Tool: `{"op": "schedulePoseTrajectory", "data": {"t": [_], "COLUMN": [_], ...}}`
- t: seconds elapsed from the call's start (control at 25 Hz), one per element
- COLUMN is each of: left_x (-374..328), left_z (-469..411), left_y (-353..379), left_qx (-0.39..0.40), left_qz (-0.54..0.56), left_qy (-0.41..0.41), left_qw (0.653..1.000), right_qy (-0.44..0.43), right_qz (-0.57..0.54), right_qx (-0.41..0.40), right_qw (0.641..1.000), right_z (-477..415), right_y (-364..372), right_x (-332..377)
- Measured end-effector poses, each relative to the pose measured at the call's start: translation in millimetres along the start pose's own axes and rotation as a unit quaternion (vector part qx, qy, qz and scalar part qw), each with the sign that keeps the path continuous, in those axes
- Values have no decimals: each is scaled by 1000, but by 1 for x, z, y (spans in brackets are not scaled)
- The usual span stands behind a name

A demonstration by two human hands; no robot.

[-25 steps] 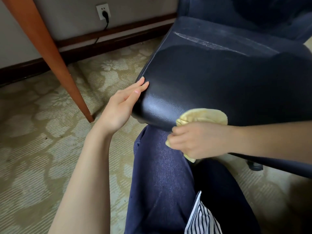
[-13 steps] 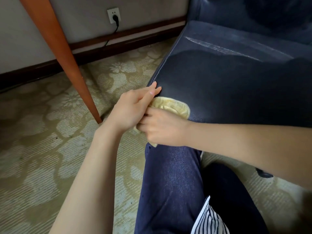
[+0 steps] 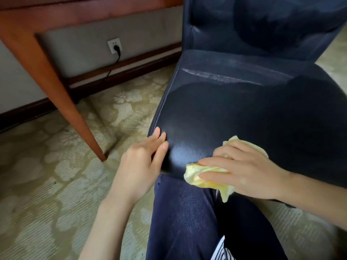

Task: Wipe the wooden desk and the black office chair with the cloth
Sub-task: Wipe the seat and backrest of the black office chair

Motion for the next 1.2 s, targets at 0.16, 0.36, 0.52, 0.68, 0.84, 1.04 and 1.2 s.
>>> {"op": "schedulePoseTrajectory", "data": {"t": [0.16,0.36,0.52,0.68,0.84,1.04,1.2], "left_x": [-16,-48,-57,-52,-48,-11,11], "left_z": [20,32,23,2,-42,-90,-94], "left_y": [6,7,-2,-9,-6,29,52], "left_qx": [-2,-43,21,26,-96,-84,-62], "left_qz": [-12,-118,-161,-113,-27,-27,115], "left_qy": [-9,37,21,-37,-73,-198,-231], "left_qw": [1000,991,987,993,992,976,964], "right_qy": [103,229,272,322,416,385,218], "right_qz": [-42,-138,-170,-163,-97,-48,-149], "right_qx": [-20,-32,10,36,29,75,76], "right_qw": [994,963,947,932,904,919,961], "right_z": [3,-4,-26,-55,-84,-96,-79], "right_y": [-7,4,29,58,85,92,65], "right_x": [-43,-96,-135,-176,-215,-203,-148]}}
Point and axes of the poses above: each hand's wrist, its own z-axis away from the middle knuckle, its own y-axis out of the palm, x = y × z, the point moved 9 cm from there along -z, towards the middle knuckle, and after that the axes turned 5 degrees about -x, right-handed, at the moved point
